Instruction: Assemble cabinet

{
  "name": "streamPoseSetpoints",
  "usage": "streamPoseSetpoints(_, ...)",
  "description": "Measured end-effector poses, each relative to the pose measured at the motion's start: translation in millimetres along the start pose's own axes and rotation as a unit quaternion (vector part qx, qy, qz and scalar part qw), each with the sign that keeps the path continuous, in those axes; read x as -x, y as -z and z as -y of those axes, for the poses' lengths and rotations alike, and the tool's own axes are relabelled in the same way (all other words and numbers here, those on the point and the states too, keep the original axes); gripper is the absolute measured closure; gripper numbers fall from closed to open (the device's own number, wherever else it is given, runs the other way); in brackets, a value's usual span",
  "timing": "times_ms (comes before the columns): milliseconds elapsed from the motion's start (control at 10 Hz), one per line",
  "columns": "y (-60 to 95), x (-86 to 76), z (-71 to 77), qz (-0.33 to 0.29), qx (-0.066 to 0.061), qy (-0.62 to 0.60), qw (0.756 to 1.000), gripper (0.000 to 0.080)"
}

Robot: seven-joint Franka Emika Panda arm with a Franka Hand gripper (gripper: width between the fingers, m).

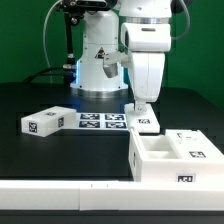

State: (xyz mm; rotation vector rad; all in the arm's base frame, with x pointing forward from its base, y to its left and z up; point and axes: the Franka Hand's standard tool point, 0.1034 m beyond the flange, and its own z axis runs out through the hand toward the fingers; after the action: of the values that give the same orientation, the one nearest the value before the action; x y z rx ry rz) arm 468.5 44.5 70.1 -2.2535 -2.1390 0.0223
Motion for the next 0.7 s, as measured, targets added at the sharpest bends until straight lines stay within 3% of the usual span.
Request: streamPoseSetpoints(700, -1.7, 1.9, -1.1, -0.001, -0.001, 0.015, 1.000, 0.0735)
